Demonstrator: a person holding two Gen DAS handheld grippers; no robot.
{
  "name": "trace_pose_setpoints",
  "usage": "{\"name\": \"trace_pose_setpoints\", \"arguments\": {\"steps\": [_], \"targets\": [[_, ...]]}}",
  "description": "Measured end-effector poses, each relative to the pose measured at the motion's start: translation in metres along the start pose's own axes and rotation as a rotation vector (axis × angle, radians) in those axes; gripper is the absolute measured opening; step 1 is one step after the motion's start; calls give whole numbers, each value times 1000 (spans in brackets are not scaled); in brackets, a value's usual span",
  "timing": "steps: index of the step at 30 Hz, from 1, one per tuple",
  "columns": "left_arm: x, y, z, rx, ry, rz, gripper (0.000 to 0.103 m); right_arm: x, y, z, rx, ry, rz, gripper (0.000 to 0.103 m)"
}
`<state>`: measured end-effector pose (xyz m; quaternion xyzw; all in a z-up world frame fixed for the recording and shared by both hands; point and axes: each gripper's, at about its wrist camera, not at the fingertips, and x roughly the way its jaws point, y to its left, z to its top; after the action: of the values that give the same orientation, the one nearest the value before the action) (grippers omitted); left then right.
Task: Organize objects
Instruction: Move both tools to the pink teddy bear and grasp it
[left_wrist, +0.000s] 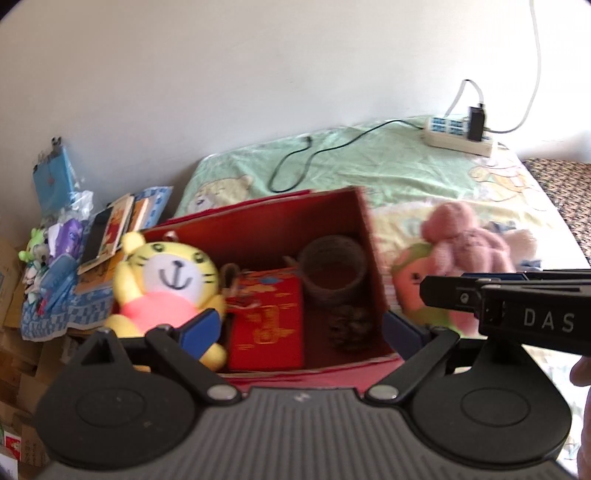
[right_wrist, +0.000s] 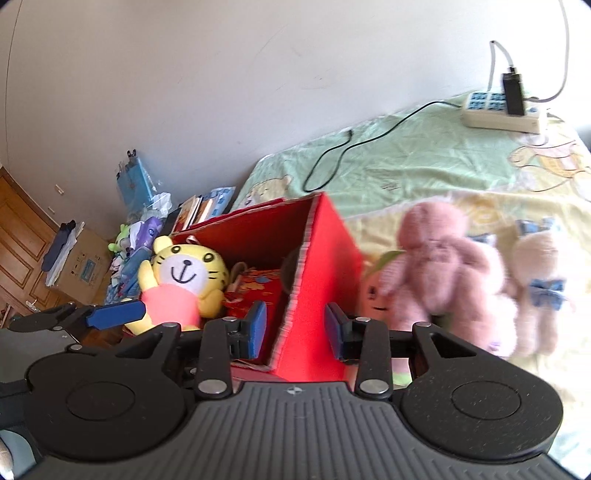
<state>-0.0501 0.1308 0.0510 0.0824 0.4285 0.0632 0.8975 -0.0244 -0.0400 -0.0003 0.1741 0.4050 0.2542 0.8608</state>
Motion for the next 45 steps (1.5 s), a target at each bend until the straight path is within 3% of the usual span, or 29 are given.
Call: {"name": "trace_pose_setpoints", "arguments": {"steps": [11,16,23,30,37,45], "targets": [[-2,-69,-14,53,21,-169,93,-41,-62,-14,74,-29,-69,39],[-3,-93,-16,64,-19,-272,91,-49,-92,-18,134,-42,-74,39],[8,-119,-10,81,-77,-333,91,-43,-130,-10,233,-41,-47,40],[38,-128,-2,57,-46,-355,95,-25,-156,-3,318,-6,35,40],[67,-131,4,31,15,-368,95,12,-171,9,371,78,173,40],[92,-128,7,-2,75,-346,95,32,-172,14,370,119,211,40]]}}
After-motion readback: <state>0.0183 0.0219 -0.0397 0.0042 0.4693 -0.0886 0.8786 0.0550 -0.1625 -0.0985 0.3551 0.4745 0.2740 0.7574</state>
